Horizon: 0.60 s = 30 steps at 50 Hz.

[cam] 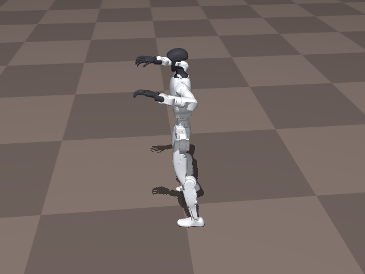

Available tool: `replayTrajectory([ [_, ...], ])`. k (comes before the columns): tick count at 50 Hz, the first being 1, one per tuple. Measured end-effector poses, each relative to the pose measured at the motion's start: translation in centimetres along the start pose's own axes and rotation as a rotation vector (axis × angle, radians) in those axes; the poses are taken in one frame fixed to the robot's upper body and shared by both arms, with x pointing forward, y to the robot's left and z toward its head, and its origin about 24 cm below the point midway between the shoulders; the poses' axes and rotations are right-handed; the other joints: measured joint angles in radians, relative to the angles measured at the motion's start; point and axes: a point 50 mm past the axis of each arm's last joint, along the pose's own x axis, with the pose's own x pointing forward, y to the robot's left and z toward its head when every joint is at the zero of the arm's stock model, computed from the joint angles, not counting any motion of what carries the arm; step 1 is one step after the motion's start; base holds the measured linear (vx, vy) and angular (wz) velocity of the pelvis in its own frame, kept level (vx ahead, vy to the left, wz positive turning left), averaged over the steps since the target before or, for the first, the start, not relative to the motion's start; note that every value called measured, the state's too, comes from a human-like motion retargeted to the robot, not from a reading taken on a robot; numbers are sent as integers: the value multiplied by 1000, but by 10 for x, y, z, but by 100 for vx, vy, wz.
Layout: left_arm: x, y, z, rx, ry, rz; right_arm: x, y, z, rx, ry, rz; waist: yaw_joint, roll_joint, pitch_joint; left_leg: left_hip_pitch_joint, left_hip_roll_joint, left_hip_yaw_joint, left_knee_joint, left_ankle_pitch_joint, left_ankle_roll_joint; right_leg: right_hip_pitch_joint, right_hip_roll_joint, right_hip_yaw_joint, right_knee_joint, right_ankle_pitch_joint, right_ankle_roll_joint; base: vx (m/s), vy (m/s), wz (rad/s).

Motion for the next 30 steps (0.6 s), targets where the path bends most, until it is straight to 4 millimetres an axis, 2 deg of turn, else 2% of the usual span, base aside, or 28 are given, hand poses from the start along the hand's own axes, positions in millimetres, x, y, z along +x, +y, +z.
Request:
replayTrajectory([
  [30, 5, 3, 4, 7, -28, 11, 0, -4, -1, -10, 0, -19, -7, 3, 1, -2, 1, 0, 2, 2, -1, -1, 1, 0, 1, 1, -1, 0, 0, 0],
])
